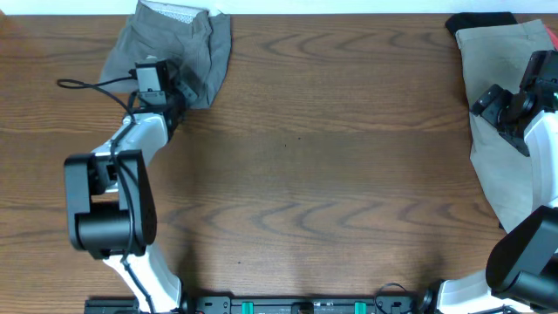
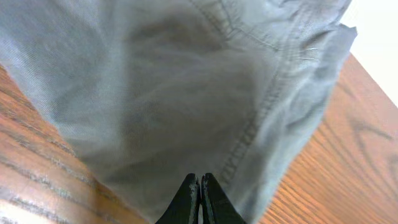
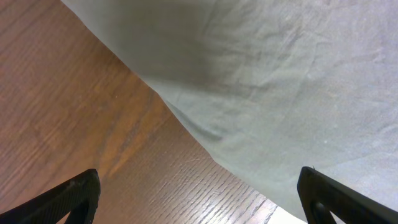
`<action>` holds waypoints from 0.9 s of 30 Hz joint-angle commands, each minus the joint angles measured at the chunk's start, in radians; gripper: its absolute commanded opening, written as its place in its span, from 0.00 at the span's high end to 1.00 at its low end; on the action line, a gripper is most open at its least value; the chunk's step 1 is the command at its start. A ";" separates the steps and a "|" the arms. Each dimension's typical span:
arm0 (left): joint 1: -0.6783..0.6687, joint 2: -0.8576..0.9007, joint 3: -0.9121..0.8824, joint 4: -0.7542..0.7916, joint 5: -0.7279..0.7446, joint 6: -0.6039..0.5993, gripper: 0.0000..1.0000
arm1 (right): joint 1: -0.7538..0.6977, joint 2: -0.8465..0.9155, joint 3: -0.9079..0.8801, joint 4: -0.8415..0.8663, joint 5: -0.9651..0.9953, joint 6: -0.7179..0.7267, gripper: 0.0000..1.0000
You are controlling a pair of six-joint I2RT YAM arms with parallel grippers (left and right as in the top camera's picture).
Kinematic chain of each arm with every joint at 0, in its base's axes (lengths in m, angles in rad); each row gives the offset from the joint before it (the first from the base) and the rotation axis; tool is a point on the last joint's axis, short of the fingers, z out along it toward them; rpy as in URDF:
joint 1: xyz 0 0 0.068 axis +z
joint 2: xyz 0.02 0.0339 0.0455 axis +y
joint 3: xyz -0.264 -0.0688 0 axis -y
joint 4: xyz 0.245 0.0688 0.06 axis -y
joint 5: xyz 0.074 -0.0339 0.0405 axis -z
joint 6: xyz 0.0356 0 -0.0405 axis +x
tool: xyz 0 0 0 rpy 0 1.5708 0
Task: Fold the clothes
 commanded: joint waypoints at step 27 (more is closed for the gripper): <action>-0.027 -0.036 -0.003 0.062 -0.058 0.024 0.94 | -0.005 -0.016 0.002 0.000 0.014 -0.007 0.01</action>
